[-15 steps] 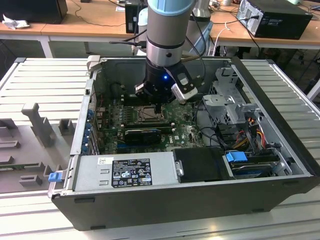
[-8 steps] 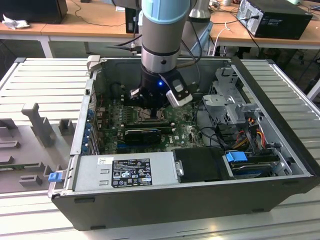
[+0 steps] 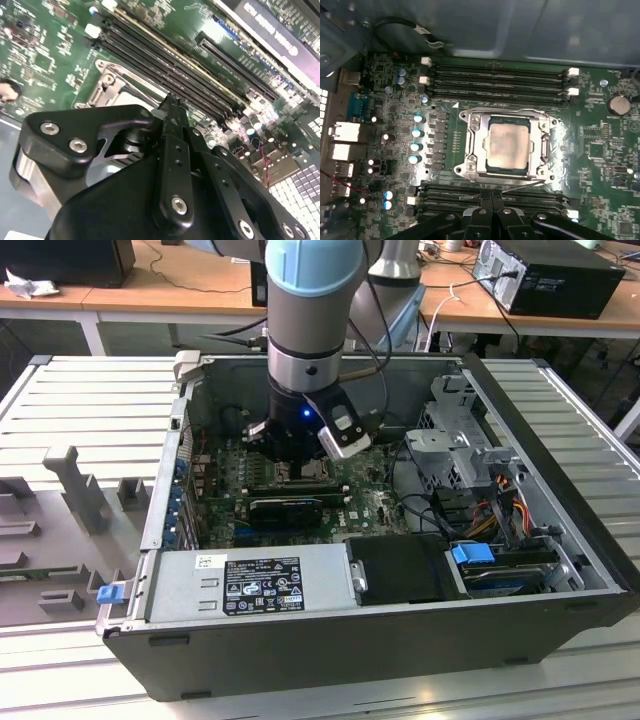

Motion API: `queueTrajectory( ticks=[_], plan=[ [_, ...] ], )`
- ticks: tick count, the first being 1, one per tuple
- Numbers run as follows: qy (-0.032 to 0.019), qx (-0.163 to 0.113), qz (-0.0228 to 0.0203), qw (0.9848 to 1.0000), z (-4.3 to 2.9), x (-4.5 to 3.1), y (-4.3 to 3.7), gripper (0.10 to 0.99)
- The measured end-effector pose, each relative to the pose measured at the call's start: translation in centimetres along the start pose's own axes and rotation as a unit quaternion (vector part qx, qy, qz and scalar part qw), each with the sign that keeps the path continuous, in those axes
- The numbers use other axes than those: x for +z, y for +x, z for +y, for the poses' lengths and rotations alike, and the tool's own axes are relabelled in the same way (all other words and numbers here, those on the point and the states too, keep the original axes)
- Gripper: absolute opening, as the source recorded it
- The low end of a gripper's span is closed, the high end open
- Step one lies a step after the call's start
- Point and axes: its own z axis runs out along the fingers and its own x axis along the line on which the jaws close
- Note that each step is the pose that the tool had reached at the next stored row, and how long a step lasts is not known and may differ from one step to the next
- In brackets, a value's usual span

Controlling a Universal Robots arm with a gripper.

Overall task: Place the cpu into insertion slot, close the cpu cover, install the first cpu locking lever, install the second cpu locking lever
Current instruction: 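Install the second cpu locking lever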

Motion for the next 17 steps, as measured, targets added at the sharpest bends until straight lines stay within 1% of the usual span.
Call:
queueTrajectory(
  ticks=[1, 3, 6, 7, 8, 9, 10, 12, 13, 17],
  plan=[
    [-0.0033, 0.000, -0.0002, 1.0000, -0.02, 0.21, 0.43, 0.106],
    [-0.0061, 0.000, -0.0004, 1.0000, -0.10, 0.37, 0.75, 0.106],
    [-0.0112, 0.001, -0.0009, 0.9999, -0.40, 0.71, 0.95, 0.106],
    [-0.0179, 0.001, -0.0013, 0.9998, -0.44, 0.75, 1.16, 0.106],
    [-0.0267, 0.001, -0.0020, 0.9996, -0.60, 0.84, 1.49, 0.106],
    [-0.0286, 0.001, -0.0021, 0.9996, -0.77, 0.99, 1.54, 0.106],
    [-0.0298, 0.001, -0.0023, 0.9996, -1.00, 1.32, 1.56, 0.106],
    [-0.0346, 0.004, -0.0031, 0.9994, -1.15, 1.43, 1.57, 0.106],
    [-0.0398, 0.004, -0.0034, 0.9992, -1.28, 1.47, 1.62, 0.106],
    [-0.0545, 0.003, -0.0042, 0.9985, -1.69, 1.65, 1.74, 0.106]
  ],
)
